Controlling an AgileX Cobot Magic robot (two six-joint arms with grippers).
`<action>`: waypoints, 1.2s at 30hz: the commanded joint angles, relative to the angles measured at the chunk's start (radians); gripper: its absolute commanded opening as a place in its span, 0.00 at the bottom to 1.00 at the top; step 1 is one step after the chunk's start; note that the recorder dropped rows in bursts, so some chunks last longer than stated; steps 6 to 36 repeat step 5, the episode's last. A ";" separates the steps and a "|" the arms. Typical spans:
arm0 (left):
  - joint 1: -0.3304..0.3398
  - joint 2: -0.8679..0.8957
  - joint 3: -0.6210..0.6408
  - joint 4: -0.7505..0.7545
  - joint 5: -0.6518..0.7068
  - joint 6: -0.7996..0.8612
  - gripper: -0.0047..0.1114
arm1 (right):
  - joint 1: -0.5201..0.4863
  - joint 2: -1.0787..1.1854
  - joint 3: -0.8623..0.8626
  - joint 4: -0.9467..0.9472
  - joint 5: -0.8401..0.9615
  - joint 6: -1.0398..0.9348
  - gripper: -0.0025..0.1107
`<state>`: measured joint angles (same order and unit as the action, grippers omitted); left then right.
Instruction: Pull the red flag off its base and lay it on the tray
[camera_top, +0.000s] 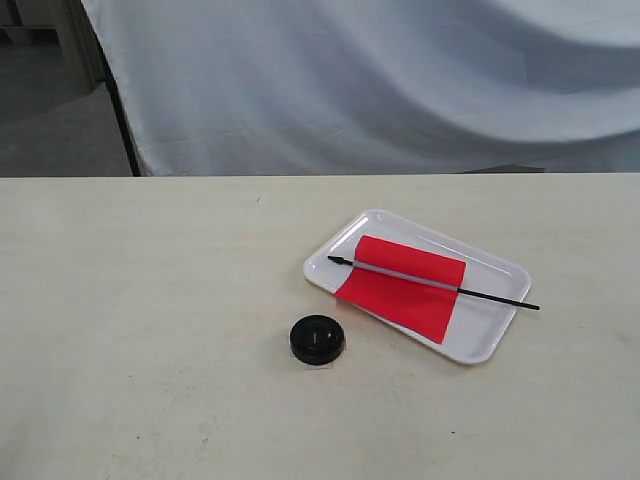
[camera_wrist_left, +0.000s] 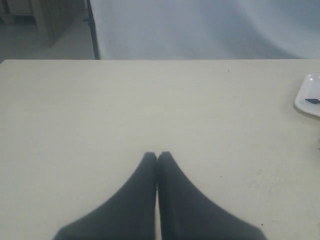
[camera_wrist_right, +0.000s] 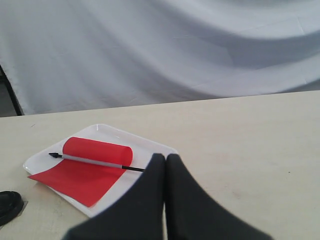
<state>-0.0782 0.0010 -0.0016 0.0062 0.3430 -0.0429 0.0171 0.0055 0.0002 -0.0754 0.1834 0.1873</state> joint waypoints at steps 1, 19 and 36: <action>-0.004 -0.001 0.002 0.000 -0.001 0.001 0.04 | 0.002 -0.006 0.000 -0.002 0.001 0.004 0.02; -0.004 -0.001 0.002 0.000 -0.001 0.001 0.04 | 0.002 -0.006 0.000 -0.002 0.001 0.004 0.02; -0.004 -0.001 0.002 0.000 -0.001 0.001 0.04 | 0.002 -0.006 0.000 -0.002 0.001 0.004 0.02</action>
